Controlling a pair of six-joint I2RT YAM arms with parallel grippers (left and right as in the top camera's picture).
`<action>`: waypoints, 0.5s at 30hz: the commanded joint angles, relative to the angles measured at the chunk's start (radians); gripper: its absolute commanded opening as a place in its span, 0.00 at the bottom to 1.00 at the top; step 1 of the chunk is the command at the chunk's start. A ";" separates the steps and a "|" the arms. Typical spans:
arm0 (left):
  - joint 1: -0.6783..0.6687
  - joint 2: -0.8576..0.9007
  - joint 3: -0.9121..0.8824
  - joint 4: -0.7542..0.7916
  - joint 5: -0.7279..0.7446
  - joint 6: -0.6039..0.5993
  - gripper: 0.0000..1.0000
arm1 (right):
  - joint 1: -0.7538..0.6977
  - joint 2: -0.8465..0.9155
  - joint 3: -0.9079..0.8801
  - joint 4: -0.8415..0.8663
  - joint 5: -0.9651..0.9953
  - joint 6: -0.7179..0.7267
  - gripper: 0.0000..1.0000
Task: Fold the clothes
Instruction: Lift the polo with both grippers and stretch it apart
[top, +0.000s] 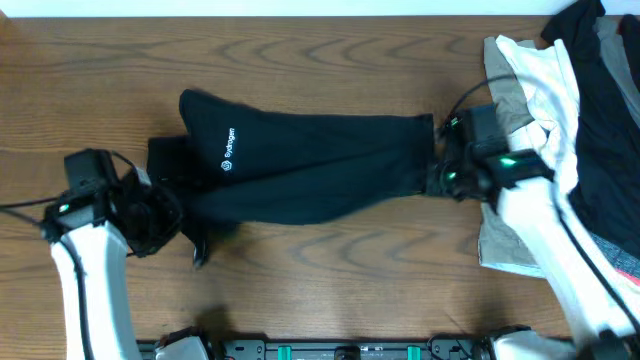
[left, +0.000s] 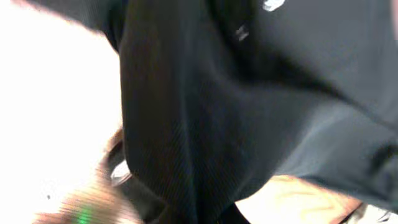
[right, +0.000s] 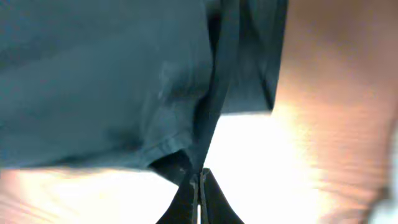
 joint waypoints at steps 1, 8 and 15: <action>-0.003 -0.066 0.079 -0.042 0.008 0.018 0.06 | -0.009 -0.123 0.079 -0.047 0.063 -0.031 0.01; -0.003 -0.111 0.161 -0.102 0.052 0.026 0.06 | -0.016 -0.252 0.113 -0.152 0.085 -0.034 0.01; -0.002 -0.113 0.207 -0.146 0.052 0.029 0.06 | -0.016 -0.335 0.114 -0.222 0.138 -0.034 0.02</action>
